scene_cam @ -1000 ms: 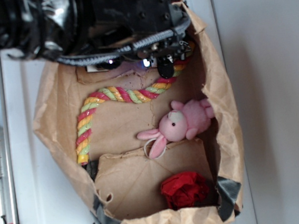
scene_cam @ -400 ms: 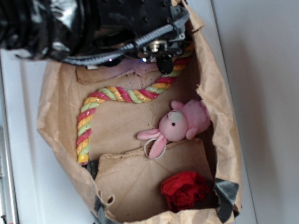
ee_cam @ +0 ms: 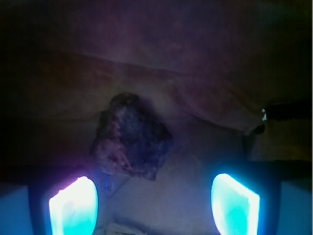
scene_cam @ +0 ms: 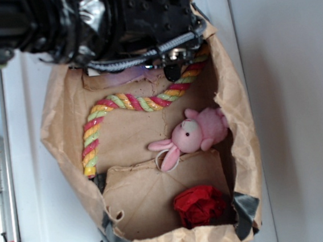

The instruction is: Grab the rock.

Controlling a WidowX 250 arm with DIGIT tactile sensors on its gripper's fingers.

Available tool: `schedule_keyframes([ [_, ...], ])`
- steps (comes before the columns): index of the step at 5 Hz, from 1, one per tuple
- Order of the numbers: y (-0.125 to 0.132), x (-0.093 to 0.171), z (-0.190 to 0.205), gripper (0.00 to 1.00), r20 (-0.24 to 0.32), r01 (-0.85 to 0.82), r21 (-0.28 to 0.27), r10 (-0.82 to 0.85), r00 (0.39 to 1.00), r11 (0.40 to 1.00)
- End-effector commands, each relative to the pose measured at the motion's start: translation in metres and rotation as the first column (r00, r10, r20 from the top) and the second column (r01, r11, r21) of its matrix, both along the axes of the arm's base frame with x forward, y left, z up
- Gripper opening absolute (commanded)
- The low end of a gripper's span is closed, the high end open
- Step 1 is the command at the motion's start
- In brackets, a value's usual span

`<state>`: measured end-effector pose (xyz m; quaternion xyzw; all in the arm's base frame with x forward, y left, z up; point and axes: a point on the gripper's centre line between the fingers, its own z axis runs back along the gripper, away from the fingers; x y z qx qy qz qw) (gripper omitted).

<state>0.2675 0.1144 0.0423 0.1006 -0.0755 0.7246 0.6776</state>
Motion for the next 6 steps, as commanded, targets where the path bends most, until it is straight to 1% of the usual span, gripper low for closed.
schedule_keyframes([
  [1,0.008,0.006,0.009,1.0,0.066,-0.072,0.014,0.071,0.995,0.997],
  [2,0.008,0.011,0.004,1.0,0.086,-0.09,0.036,0.087,0.993,0.995],
  [3,0.008,0.017,0.004,1.0,0.096,-0.107,0.032,0.104,0.99,0.994],
  [4,0.01,0.021,0.0,1.0,0.093,-0.121,0.05,0.116,0.989,0.991],
  [5,0.012,0.023,-0.004,1.0,0.097,-0.134,0.074,0.126,0.987,0.988],
  [6,0.014,0.022,-0.011,1.0,0.087,-0.151,0.131,0.14,0.986,0.98],
])
